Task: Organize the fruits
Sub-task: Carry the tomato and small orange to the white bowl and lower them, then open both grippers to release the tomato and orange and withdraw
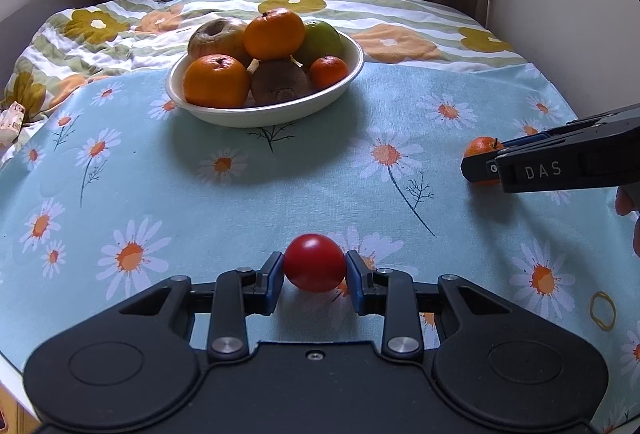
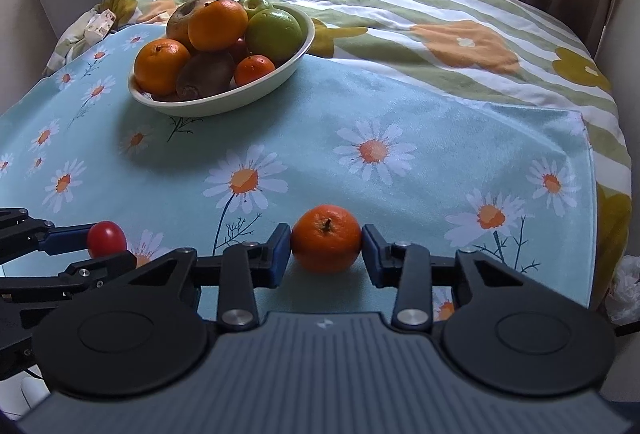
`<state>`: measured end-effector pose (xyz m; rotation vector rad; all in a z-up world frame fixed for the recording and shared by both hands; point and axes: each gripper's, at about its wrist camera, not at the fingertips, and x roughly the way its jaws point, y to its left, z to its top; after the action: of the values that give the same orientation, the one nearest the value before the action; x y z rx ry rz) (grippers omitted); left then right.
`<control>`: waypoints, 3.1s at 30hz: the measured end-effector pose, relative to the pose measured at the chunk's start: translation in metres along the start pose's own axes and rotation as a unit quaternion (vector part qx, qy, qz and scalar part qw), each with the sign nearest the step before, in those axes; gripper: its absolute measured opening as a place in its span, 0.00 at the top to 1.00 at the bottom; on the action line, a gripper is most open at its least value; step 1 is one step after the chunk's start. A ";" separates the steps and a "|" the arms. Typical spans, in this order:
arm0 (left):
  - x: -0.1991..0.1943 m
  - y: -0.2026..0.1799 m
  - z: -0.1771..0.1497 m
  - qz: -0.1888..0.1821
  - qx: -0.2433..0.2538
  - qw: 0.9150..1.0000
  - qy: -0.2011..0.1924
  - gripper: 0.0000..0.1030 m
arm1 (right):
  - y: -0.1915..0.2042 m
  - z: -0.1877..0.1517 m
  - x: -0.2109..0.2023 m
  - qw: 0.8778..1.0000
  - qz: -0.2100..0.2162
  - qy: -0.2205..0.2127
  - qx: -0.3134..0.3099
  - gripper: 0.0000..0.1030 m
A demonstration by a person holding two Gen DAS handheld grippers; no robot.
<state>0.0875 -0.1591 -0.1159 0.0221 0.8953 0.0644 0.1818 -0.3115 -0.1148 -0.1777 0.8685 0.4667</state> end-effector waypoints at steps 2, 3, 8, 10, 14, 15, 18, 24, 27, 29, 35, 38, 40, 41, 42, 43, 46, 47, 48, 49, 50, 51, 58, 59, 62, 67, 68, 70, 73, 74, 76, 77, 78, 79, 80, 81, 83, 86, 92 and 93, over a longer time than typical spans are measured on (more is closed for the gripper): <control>-0.005 0.002 0.001 0.001 -0.002 1.000 -0.004 0.65 | 0.003 0.001 -0.004 1.000 0.003 -0.002 -0.002 0.48; -0.008 0.003 0.001 0.002 -0.003 1.000 -0.006 0.65 | 0.005 0.001 -0.006 1.000 0.004 -0.004 -0.002 0.48; -0.026 0.007 0.007 0.005 -0.005 1.000 -0.019 0.65 | 0.013 0.008 -0.022 1.000 0.011 -0.014 -0.004 0.49; -0.033 0.009 0.011 0.006 -0.006 1.000 -0.026 0.65 | 0.017 0.012 -0.029 1.000 0.013 -0.019 -0.004 0.49; -0.047 0.015 0.019 0.009 -0.006 0.999 -0.042 0.65 | 0.025 0.021 -0.044 0.999 0.017 -0.032 -0.006 0.49; -0.051 0.016 0.021 0.010 -0.006 0.999 -0.046 0.65 | 0.028 0.024 -0.048 0.999 0.018 -0.036 -0.006 0.49; -0.060 0.021 0.028 0.013 -0.005 0.998 -0.056 0.65 | 0.034 0.031 -0.057 0.999 0.020 -0.042 -0.006 0.49; -0.072 0.038 0.045 0.012 0.002 0.997 -0.076 0.65 | 0.048 0.046 -0.070 0.998 0.020 -0.057 -0.007 0.49; -0.074 0.049 0.055 0.008 0.011 0.996 -0.087 0.65 | 0.057 0.053 -0.071 0.998 0.014 -0.060 -0.002 0.49; -0.073 0.057 0.062 0.004 0.019 0.996 -0.092 0.65 | 0.064 0.060 -0.071 0.998 0.009 -0.060 0.004 0.49; -0.064 0.088 0.084 -0.024 0.044 0.994 -0.096 0.65 | 0.082 0.081 -0.063 0.997 -0.015 -0.062 0.037 0.49; -0.053 0.105 0.096 -0.036 0.055 0.993 -0.095 0.65 | 0.091 0.093 -0.055 0.996 -0.026 -0.061 0.052 0.49; -0.045 0.116 0.103 -0.044 0.061 0.993 -0.095 0.65 | 0.097 0.102 -0.048 0.996 -0.034 -0.062 0.063 0.49; -0.041 0.121 0.107 -0.048 0.065 0.992 -0.094 0.65 | 0.099 0.105 -0.045 0.995 -0.037 -0.062 0.070 0.49; -0.036 0.126 0.110 -0.051 0.070 0.992 -0.093 0.65 | 0.102 0.109 -0.041 0.994 -0.040 -0.062 0.077 0.49; -0.032 0.131 0.114 -0.055 0.074 0.991 -0.093 0.65 | 0.104 0.112 -0.038 0.994 -0.044 -0.062 0.082 0.49; -0.016 0.143 0.125 -0.067 0.084 0.990 -0.088 0.65 | 0.112 0.119 -0.026 0.992 -0.054 -0.058 0.098 0.49; -0.011 0.147 0.128 -0.072 0.088 0.990 -0.086 0.65 | 0.115 0.122 -0.022 0.991 -0.058 -0.057 0.104 0.49; -0.005 0.149 0.131 -0.076 0.091 0.989 -0.084 0.65 | 0.117 0.124 -0.019 0.991 -0.061 -0.057 0.108 0.49; 0.000 0.151 0.134 -0.079 0.095 0.989 -0.083 0.65 | 0.118 0.126 -0.016 0.990 -0.065 -0.056 0.113 0.49; 0.005 0.153 0.136 -0.082 0.098 0.988 -0.080 0.65 | 0.119 0.128 -0.013 0.989 -0.069 -0.056 0.118 0.49; 0.012 0.154 0.139 -0.085 0.102 0.988 -0.078 0.65 | 0.120 0.130 -0.010 0.988 -0.071 -0.055 0.122 0.49; 0.053 0.162 0.150 -0.106 0.121 0.986 -0.055 0.65 | 0.128 0.137 0.010 0.984 -0.090 -0.044 0.151 0.49; 0.058 0.163 0.152 -0.109 0.123 0.985 -0.052 0.65 | 0.129 0.137 0.013 0.983 -0.091 -0.042 0.154 0.49; 0.069 0.164 0.153 -0.117 0.131 0.983 -0.043 0.65 | 0.132 0.137 0.020 0.982 -0.094 -0.035 0.159 0.49; 0.083 0.165 0.153 -0.130 0.137 0.982 -0.028 0.64 | 0.135 0.136 0.028 0.980 -0.099 -0.027 0.169 0.49; 0.084 0.165 0.154 -0.130 0.137 0.982 -0.029 0.62 | 0.135 0.136 0.028 0.980 -0.099 -0.025 0.171 0.49; 0.084 0.167 0.154 -0.127 0.134 0.982 -0.033 0.50 | 0.134 0.135 0.029 0.979 -0.101 -0.023 0.174 0.49; 0.074 0.176 0.155 -0.132 0.120 0.982 -0.055 0.11 | 0.134 0.135 0.028 0.979 -0.102 -0.020 0.176 0.49; 0.069 0.179 0.157 -0.132 0.116 0.982 -0.063 0.10 | 0.134 0.135 0.028 0.979 -0.103 -0.020 0.175 0.49; 0.063 0.184 0.159 -0.131 0.112 0.983 -0.066 0.10 | 0.135 0.135 0.027 0.979 -0.103 -0.018 0.174 0.49; 0.060 0.187 0.159 -0.129 0.110 0.983 -0.067 0.10 | 0.136 0.134 0.027 0.979 -0.103 -0.018 0.173 0.49; 0.057 0.190 0.160 -0.128 0.107 0.984 -0.070 0.10 | 0.137 0.135 0.028 0.980 -0.102 -0.016 0.171 0.49; 0.053 0.192 0.160 -0.126 0.103 0.984 -0.072 0.10 | 0.138 0.135 0.028 0.980 -0.101 -0.016 0.169 0.49; 0.049 0.196 0.161 -0.123 0.099 0.985 -0.075 0.10 | 0.139 0.135 0.029 0.981 -0.100 -0.015 0.166 0.49; 0.045 0.199 0.162 -0.120 0.095 0.985 -0.078 0.10 | 0.140 0.135 0.029 0.982 -0.099 -0.013 0.163 0.49; 0.039 0.203 0.161 -0.113 0.092 0.986 -0.085 0.10 | 0.143 0.135 0.032 0.983 -0.096 -0.009 0.156 0.49; 0.031 0.210 0.158 -0.103 0.092 0.986 -0.090 0.10 | 0.150 0.135 0.036 0.985 -0.094 -0.007 0.146 0.49; 0.025 0.222 0.153 -0.099 0.083 0.987 -0.092 0.10 | 0.155 0.131 0.047 0.988 -0.083 -0.008 0.132 0.49; 0.025 0.225 0.151 -0.099 0.080 0.987 -0.093 0.10 | 0.156 0.131 0.048 0.988 -0.082 -0.009 0.129 0.49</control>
<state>0.2104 0.0678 -0.0303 0.0880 0.7110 -0.1930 0.2267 -0.1141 -0.0625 -0.0054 0.8796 0.1998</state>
